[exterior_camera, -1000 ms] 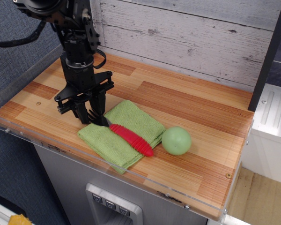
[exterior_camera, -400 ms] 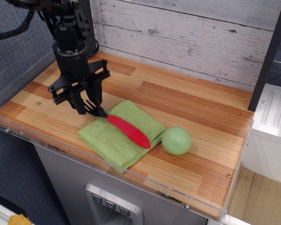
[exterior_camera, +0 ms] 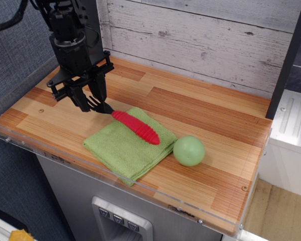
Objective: Move the red fork to the left of the green cloth.
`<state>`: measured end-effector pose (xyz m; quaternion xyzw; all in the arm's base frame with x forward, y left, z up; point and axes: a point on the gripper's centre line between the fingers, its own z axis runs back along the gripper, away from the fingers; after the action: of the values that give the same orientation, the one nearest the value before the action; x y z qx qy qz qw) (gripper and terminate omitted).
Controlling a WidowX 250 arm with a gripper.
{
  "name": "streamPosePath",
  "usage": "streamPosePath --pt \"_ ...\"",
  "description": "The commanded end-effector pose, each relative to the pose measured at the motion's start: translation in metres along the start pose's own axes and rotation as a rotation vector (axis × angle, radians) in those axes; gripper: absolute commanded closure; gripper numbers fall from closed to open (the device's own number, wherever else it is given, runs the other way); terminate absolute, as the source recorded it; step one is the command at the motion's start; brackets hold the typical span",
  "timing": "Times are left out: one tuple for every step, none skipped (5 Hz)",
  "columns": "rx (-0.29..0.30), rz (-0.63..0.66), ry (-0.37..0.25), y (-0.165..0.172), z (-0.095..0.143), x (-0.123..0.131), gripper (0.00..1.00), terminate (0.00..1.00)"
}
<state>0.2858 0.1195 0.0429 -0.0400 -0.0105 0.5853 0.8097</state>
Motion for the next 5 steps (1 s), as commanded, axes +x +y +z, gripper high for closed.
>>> streamPosePath --pt "0.02 -0.276 -0.126 -0.024 0.029 0.035 1.0 0.0" --pt "0.062 -0.534 -0.202 -0.041 0.029 0.037 1.0 0.0" --pt "0.059 -0.787 -0.228 -0.054 0.027 0.037 1.0 0.0" --pt "0.136 -1.049 -0.231 -0.063 0.018 0.034 1.0 0.0" --pt "0.184 -1.224 -0.227 -0.071 0.014 0.035 1.0 0.0"
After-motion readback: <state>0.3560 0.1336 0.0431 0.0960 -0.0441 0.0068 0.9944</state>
